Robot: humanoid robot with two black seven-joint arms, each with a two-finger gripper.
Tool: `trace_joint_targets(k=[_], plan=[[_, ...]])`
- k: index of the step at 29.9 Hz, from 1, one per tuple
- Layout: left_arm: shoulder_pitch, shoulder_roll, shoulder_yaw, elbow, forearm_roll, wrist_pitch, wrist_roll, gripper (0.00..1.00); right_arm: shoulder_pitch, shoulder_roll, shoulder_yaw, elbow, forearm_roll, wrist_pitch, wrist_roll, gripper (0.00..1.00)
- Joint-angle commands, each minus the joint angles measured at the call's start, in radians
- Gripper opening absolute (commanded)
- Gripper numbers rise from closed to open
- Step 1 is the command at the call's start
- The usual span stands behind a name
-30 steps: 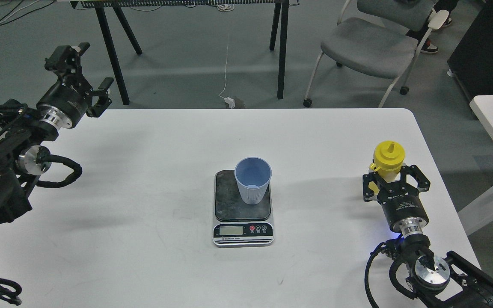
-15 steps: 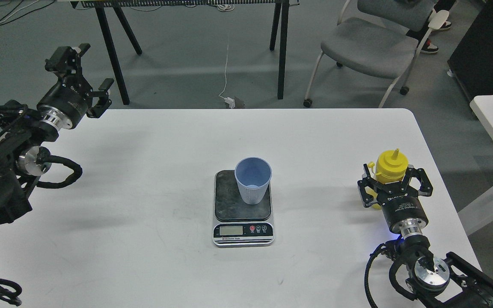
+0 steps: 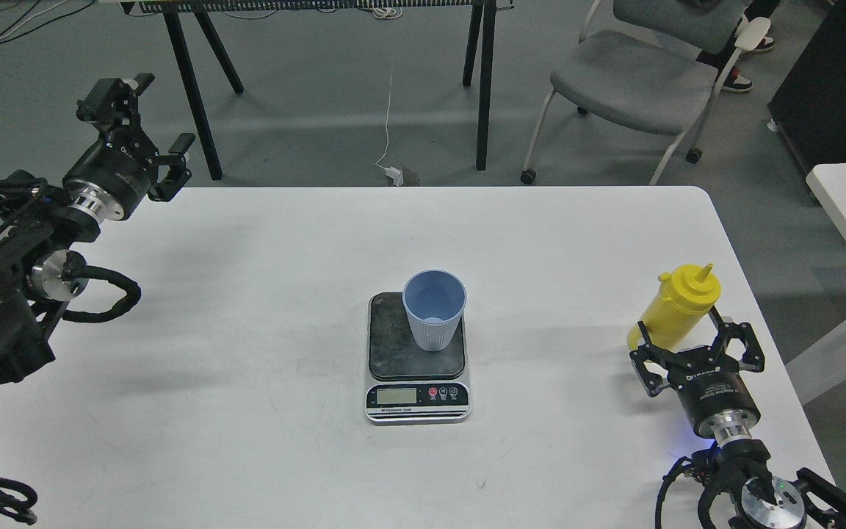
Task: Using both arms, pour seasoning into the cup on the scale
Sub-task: 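Set the yellow bottle down and open the right gripper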
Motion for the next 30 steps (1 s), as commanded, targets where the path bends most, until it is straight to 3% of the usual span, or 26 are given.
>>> trace_joint_targets(k=[1, 10, 15, 22, 30], plan=[[0.001, -0.001, 0.001, 0.0, 0.0, 0.0, 0.0, 0.99, -0.037, -0.035, -0.006, 0.0, 0.0, 0.0, 0.0, 0.98], [-0.002, -0.001, -0.001, 0.0, 0.0, 0.0, 0.0, 0.99, -0.095, -0.165, -0.002, 0.022, 0.0, 0.0, 0.003, 0.99], [-0.002, 0.001, -0.001, 0.0, 0.0, 0.0, 0.0, 0.99, -0.059, -0.311, 0.005, -0.035, 0.0, 0.0, 0.001, 0.99], [-0.002, 0.005, 0.001, 0.0, 0.0, 0.0, 0.0, 0.99, 0.176, -0.494, -0.015, -0.157, 0.0, 0.0, -0.006, 0.99], [0.01, 0.01, 0.001, 0.0, 0.0, 0.0, 0.0, 0.99, 0.638, -0.448, -0.259, -0.377, -0.006, 0.0, -0.018, 0.99]])
